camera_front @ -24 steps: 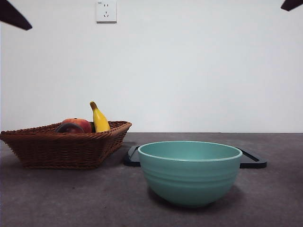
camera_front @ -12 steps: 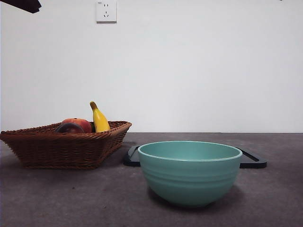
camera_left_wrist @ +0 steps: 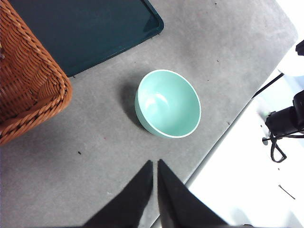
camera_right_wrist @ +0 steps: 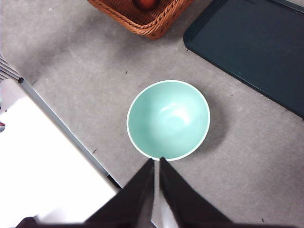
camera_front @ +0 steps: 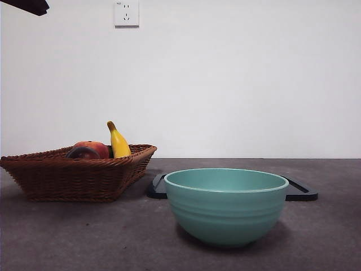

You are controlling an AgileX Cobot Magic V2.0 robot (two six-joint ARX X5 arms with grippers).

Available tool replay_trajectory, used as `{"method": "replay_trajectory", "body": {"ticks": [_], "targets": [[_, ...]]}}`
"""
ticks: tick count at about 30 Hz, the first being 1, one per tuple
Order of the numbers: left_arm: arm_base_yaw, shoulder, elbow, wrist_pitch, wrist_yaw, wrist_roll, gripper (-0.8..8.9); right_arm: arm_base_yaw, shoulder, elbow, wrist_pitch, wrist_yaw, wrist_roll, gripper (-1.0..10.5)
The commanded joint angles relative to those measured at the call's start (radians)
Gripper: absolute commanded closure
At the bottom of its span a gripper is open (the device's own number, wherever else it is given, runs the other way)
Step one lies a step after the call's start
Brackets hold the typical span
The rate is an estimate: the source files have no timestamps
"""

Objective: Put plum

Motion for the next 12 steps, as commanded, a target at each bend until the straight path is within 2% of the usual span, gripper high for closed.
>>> {"method": "replay_trajectory", "body": {"ticks": [1,10,12], "targets": [[-0.003,0.006,0.017,0.005,0.006,0.005,8.01,0.010,0.008,0.018,0.010,0.000,-0.014,9.4],[-0.003,-0.007,0.017,0.006,0.006,0.005,8.01,0.010,0.008,0.018,0.010,0.000,-0.014,9.4],[-0.001,-0.027,0.017,0.023,0.003,0.029,8.01,0.010,0.008,0.018,0.010,0.000,-0.014,9.4]]}}
